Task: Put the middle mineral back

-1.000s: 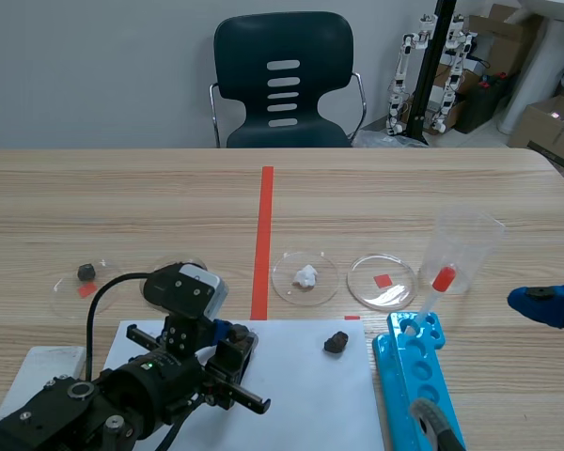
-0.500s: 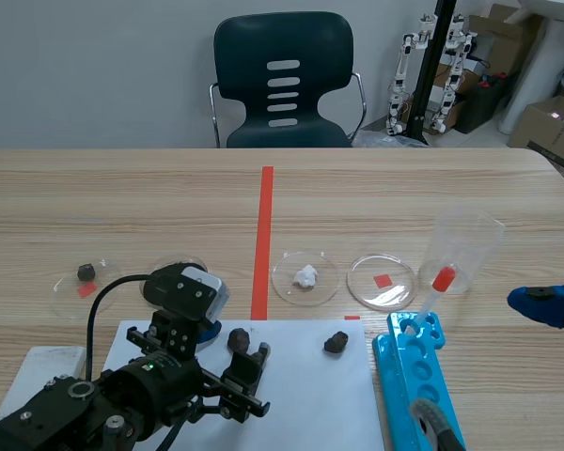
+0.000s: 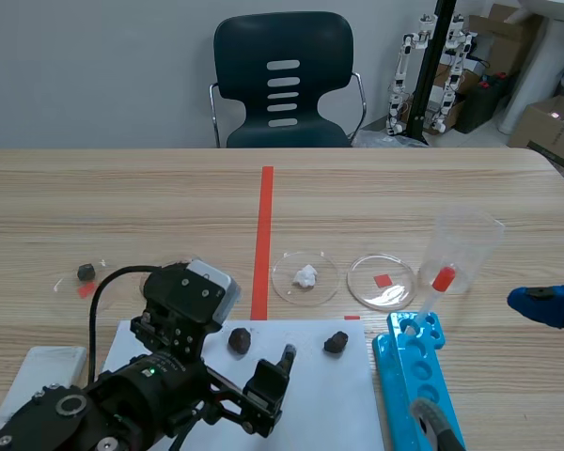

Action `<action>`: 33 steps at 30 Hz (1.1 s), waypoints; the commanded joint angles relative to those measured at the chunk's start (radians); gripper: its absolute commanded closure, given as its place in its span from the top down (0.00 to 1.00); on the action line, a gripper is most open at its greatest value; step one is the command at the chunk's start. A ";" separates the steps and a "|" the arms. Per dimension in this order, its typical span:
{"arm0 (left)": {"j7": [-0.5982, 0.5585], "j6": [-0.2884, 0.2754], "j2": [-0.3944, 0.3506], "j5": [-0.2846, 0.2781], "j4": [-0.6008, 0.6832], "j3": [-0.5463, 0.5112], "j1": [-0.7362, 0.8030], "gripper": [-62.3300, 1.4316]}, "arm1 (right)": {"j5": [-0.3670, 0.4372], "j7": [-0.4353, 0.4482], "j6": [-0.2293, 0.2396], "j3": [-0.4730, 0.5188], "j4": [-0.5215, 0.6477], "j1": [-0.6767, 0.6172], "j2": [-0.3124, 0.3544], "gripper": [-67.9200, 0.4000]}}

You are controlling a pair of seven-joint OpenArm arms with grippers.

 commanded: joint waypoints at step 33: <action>-0.014 -0.002 0.002 0.020 0.053 -0.050 0.019 1.00 | 0.008 0.015 0.000 0.001 0.012 0.000 0.000 0.96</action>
